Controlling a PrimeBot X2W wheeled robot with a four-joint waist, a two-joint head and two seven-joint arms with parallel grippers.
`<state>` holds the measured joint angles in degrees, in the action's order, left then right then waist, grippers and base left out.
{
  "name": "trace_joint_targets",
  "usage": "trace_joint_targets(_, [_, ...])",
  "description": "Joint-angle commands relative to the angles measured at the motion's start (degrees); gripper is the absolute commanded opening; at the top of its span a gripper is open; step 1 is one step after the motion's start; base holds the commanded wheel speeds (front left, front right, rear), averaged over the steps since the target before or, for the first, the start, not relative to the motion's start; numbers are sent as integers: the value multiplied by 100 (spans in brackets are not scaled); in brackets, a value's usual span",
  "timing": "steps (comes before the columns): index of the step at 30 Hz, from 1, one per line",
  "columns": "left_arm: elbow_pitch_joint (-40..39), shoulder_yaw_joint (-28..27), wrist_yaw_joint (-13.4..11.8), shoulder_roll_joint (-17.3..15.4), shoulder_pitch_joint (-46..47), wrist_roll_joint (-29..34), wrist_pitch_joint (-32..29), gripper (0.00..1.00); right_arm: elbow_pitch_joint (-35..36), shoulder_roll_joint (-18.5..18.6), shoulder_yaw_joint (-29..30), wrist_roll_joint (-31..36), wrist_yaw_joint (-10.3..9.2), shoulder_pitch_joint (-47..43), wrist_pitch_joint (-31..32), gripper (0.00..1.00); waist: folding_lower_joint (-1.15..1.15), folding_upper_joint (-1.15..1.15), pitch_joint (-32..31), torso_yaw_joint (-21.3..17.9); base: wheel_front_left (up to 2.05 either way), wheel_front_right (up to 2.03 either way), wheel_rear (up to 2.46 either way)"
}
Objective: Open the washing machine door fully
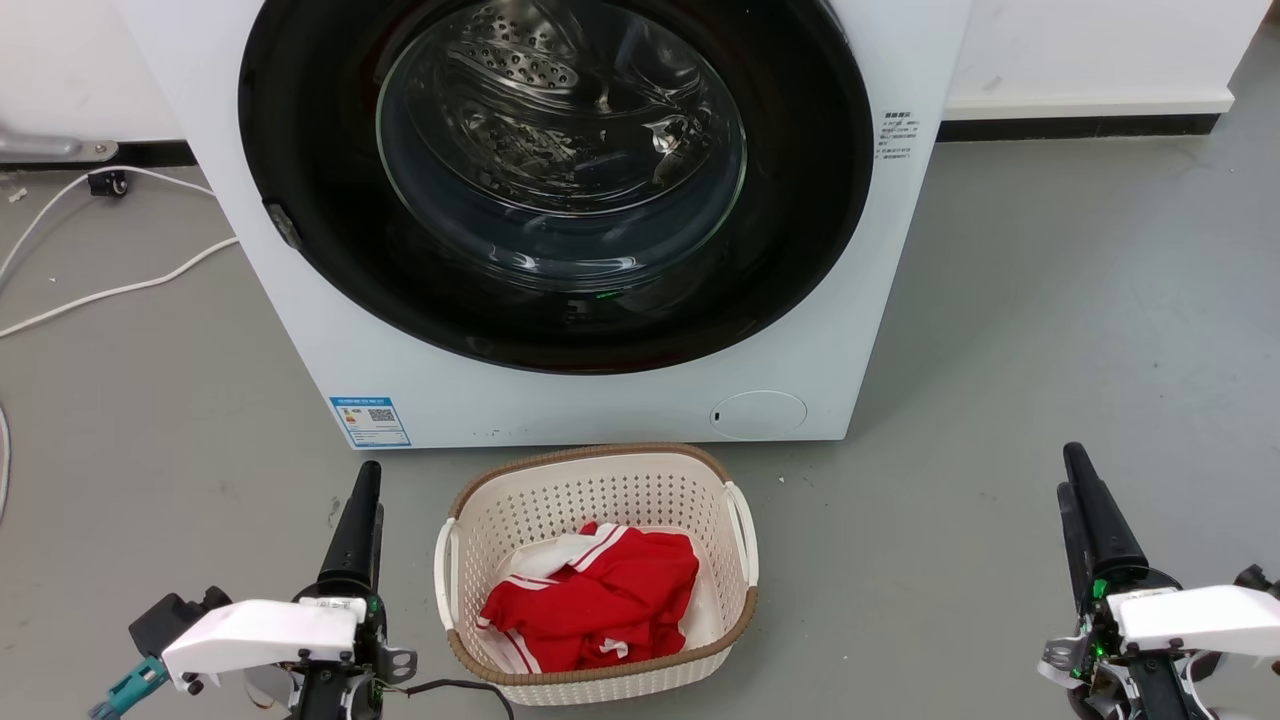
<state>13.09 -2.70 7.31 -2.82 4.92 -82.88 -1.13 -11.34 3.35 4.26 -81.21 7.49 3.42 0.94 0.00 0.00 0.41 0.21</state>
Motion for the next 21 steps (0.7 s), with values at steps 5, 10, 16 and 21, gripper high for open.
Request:
trace_joint_targets(5, [-223, 60, 11, -22, 185, 764, 163, 100, 292, 1, -93, 1067, 0, 40, -163, 100, 0, 0, 8, 14, 0, 0, 0])
trace_joint_targets(10, [-293, 113, 12, -21, 202, 1273, 273, 100, 388, -3, -167, 1862, 0, 9, -271, 100, 0, 0, 16, 32, 0, 0, 0])
trace_joint_targets(16, [-400, 257, 14, -20, 244, 2185, 440, 100, 438, -9, -228, 2880, 0, -30, -434, 100, 0, 0, 21, 53, 0, 0, 0])
trace_joint_targets(21, [-399, 306, -17, -20, 287, 2780, 538, 100, 468, -13, -246, 3411, 0, -52, -532, 100, 0, 0, 18, 57, 0, 0, 0])
